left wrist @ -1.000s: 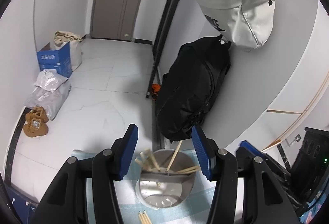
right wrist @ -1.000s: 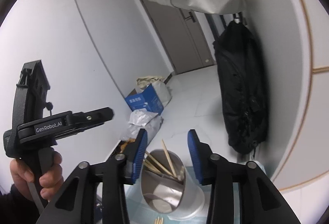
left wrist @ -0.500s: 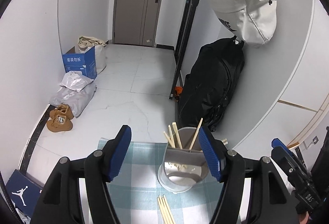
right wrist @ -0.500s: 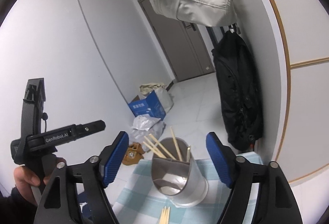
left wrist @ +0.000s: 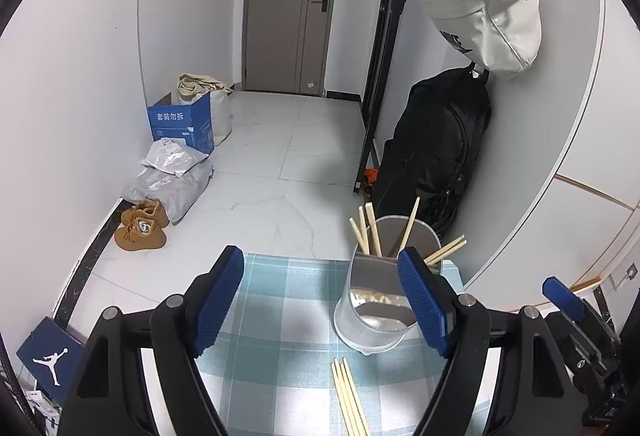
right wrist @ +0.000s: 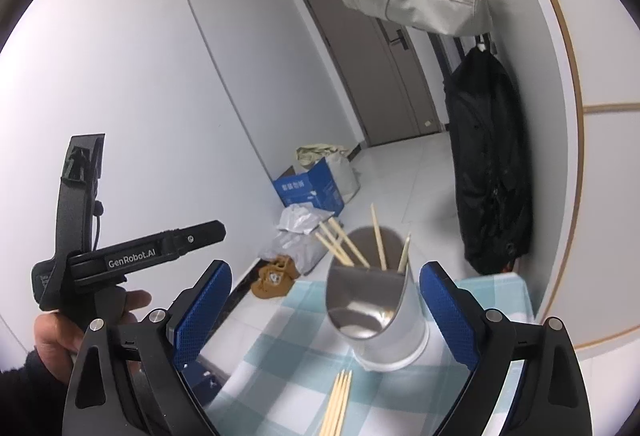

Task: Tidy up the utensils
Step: 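Raise both open grippers up and away from the holder, then lower both open grippers toward the remaining chopsticks on the cloth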

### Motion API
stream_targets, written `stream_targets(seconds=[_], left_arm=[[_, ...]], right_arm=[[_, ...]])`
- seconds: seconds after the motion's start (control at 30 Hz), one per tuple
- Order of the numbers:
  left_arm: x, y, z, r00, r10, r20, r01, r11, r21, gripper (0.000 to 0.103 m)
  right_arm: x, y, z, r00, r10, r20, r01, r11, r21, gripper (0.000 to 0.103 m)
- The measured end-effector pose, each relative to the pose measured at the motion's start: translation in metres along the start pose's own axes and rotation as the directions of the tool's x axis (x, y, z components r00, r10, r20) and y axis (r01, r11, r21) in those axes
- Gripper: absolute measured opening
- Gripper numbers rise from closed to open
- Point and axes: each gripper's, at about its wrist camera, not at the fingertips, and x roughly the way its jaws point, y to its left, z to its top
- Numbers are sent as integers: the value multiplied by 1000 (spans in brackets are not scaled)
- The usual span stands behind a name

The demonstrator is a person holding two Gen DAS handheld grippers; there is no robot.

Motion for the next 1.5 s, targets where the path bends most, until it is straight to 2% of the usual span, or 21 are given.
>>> stream_targets(seconds=[0.2, 0.33, 0.5, 0.63, 0.73, 0.93, 0.97, 1.07, 1.17, 1.2, 1.23, 1.3, 1.47, 1.5], left_arm=[[4, 1, -20, 1000, 11, -4, -11, 1000, 22, 76], [9, 5, -35, 1000, 6, -10, -6, 1000, 16, 76], [24, 8, -53, 999, 20, -38, -20, 1000, 10, 76], [36, 11, -66, 998, 23, -64, -22, 1000, 16, 76], [45, 16, -73, 996, 22, -88, -21, 1000, 4, 76], [60, 34, -85, 989, 43, -142, -48, 998, -32, 76], [62, 39, -85, 988, 51, -148, -58, 998, -40, 76], [66, 51, -85, 985, 50, -167, -64, 995, -82, 76], [71, 61, -86, 981, 58, -183, -76, 992, -97, 76], [73, 65, -87, 980, 63, -187, -83, 992, -99, 76], [75, 68, -88, 979, 68, -192, -89, 991, -103, 76], [80, 74, -90, 975, 71, -209, -96, 989, -112, 76], [90, 87, -93, 966, 57, -253, -94, 986, -138, 76], [91, 90, -94, 964, 52, -259, -92, 985, -146, 76]], right_arm=[[5, 2, -23, 1000, 1, -20, -1, 1000, -4, 99], [3, 9, -39, 1000, -3, 23, 4, 999, -53, 103], [10, 12, -52, 1000, -24, -15, 23, 997, -80, 103], [14, 9, -61, 996, -85, -32, 81, 992, -95, 103], [24, 6, -69, 989, -131, -70, 123, 987, -101, 103], [44, 4, -85, 974, -168, -150, 148, 980, -135, 103], [50, 4, -89, 967, -193, -167, 169, 975, -146, 103], [66, 4, -96, 952, -201, -232, 167, 973, -158, 101], [87, 4, -104, 929, -205, -309, 159, 973, -168, 84], [97, 4, -108, 915, -205, -348, 153, 974, -169, 75], [102, 3, -111, 907, -198, -372, 145, 976, -166, 72], [117, 2, -120, 877, -197, -438, 139, 977, -160, 61], [144, -5, -138, 812, -212, -544, 145, 976, -164, 53], [149, -8, -143, 791, -205, -576, 143, 978, -150, 52]])
